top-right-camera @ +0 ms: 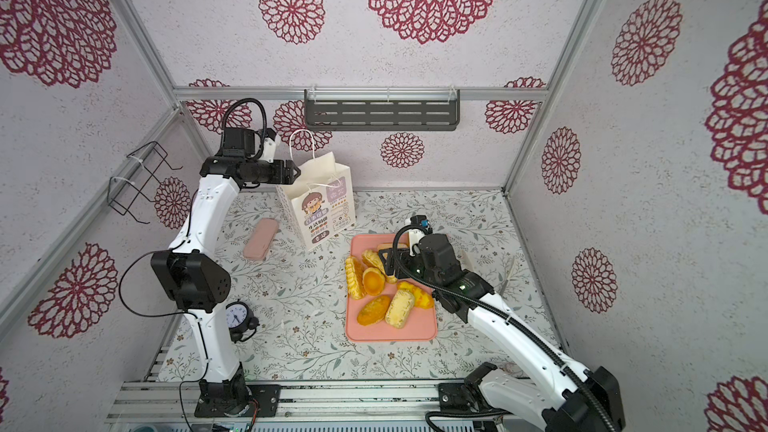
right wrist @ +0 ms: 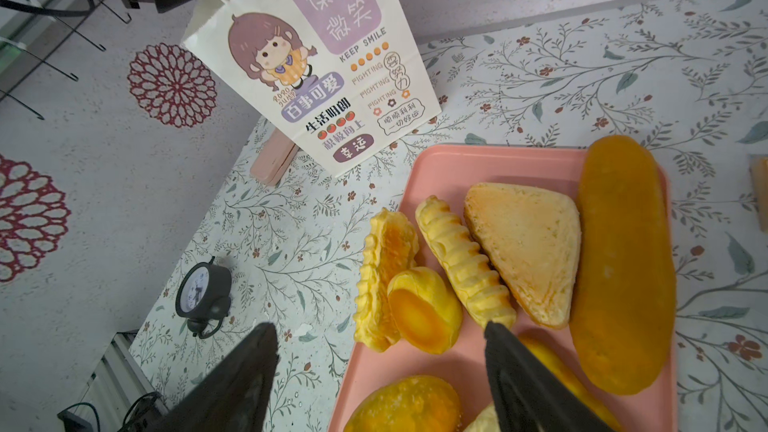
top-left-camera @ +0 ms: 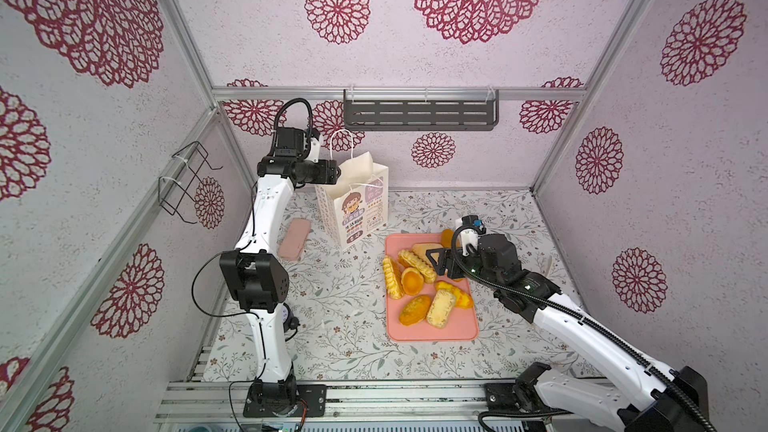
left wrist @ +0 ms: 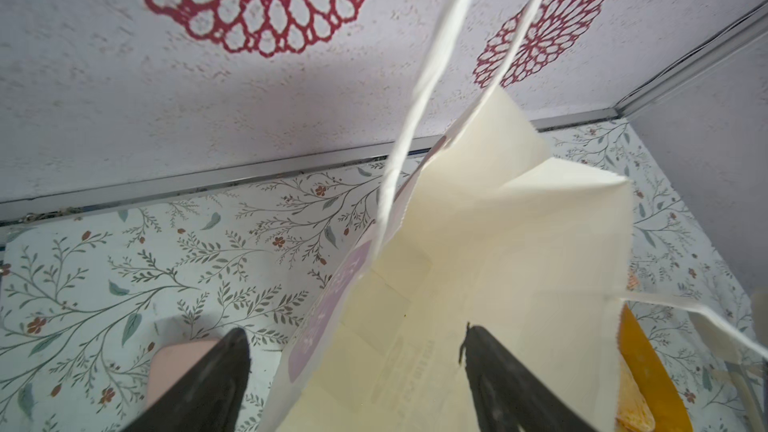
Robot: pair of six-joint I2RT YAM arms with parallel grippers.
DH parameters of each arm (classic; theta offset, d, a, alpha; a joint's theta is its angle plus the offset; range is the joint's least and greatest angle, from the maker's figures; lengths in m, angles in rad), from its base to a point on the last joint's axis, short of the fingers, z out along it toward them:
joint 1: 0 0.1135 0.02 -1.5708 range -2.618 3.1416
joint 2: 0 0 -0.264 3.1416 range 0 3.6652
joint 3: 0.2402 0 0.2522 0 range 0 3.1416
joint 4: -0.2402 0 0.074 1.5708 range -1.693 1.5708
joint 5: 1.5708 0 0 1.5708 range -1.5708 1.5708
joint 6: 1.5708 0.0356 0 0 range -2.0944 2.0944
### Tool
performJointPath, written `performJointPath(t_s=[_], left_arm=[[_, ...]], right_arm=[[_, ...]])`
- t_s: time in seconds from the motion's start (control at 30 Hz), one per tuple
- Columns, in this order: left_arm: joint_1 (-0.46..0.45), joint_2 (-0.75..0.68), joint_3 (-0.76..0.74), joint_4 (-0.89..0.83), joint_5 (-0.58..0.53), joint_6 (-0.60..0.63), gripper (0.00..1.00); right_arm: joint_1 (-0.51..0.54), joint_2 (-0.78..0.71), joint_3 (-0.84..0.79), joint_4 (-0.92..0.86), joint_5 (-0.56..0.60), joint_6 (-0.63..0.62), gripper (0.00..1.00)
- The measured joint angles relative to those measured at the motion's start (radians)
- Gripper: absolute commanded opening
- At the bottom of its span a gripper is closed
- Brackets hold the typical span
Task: Place the fake bread into the paper bag
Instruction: 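Reach the left gripper to the bag's top edge while the right moves over the tray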
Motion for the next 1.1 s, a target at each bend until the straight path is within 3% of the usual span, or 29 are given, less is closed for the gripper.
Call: performJointPath(t_s=[0.17, 0.43, 0.63, 0.87, 1.1], left_arm=[[-0.014, 0.024, 0.040, -0.013, -0.066, 0.026, 0.85], [-0.044, 0.108, 0.132, -0.024, -0.115, 0.051, 0.73], [-0.061, 0.156, 0.189, -0.056, -0.135, 0.073, 0.54], [-0.063, 0.156, 0.196, -0.074, -0.146, 0.083, 0.23], [-0.063, 0.118, 0.153, -0.089, -0.167, 0.065, 0.10]], right_arm=[[0.024, 0.022, 0.000, -0.010, 0.022, 0.008, 0.80], [0.030, 0.027, 0.000, -0.011, 0.036, 0.033, 0.75], [0.030, 0.024, -0.001, -0.013, 0.042, 0.059, 0.73], [0.031, 0.024, -0.001, -0.013, 0.047, 0.070, 0.70], [0.033, 0.023, 0.001, -0.031, 0.075, 0.068, 0.67]])
